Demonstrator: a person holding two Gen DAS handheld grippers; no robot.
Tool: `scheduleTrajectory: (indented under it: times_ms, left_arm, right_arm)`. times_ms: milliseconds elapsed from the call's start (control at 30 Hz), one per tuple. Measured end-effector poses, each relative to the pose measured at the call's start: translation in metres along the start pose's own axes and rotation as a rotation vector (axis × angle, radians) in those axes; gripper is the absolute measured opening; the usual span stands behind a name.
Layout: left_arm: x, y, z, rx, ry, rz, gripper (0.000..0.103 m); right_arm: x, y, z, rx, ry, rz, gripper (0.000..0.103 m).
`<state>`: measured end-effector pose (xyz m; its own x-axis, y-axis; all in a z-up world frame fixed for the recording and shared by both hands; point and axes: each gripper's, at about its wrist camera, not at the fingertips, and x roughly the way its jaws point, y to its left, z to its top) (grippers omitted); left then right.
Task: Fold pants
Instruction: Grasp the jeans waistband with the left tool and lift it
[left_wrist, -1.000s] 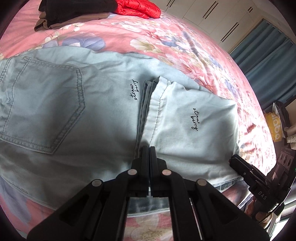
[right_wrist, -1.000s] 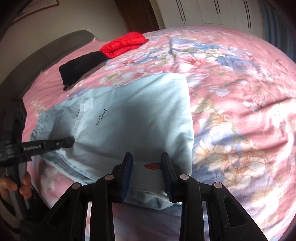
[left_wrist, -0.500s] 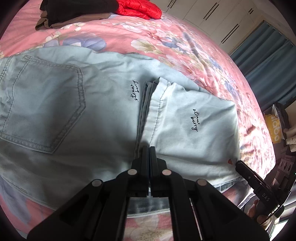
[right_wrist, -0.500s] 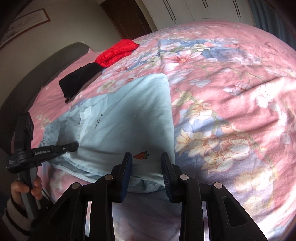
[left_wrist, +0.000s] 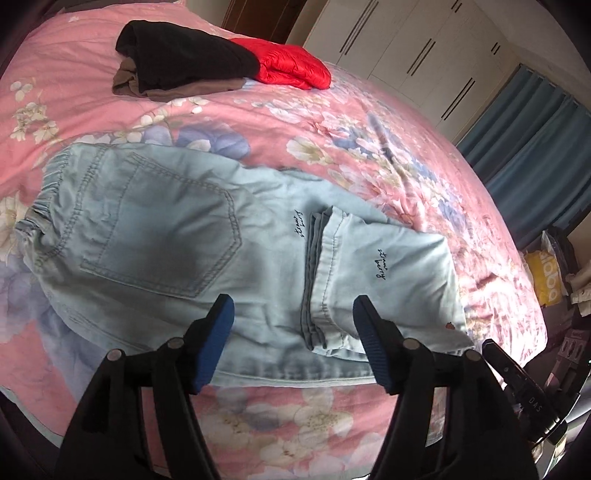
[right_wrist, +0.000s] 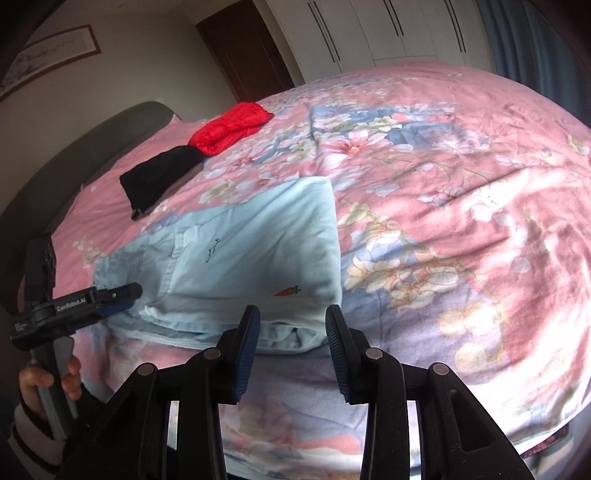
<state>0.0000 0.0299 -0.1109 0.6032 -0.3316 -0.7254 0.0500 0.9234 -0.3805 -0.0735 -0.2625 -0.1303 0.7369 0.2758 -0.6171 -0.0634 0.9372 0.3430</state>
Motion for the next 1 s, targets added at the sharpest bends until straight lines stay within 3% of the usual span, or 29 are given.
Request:
scheduleTrajectory:
  times_ms: [300,500,700,1000]
  left_arm:
    - [-0.036,0.064,-0.008,-0.187,-0.031,-0.027,0.072]
    - [-0.039,0.106,-0.019,-0.351,-0.013,-0.104,0.072]
    - [-0.042,0.127,-0.025,-0.469,-0.029,-0.215,0.072]
    - [-0.030,0.149,-0.029,-0.559,-0.028,-0.256,0.072]
  right_arm:
    - [0.021,0.050,-0.002,-0.101,0.034,0.083,0.039]
    - [0.038,0.076,-0.009,-0.154,0.082,0.121,0.039]
    - [0.046,0.090,-0.006,-0.173,0.103,0.144,0.040]
    - [0.062,0.099,-0.004,-0.166,0.136,0.156,0.040]
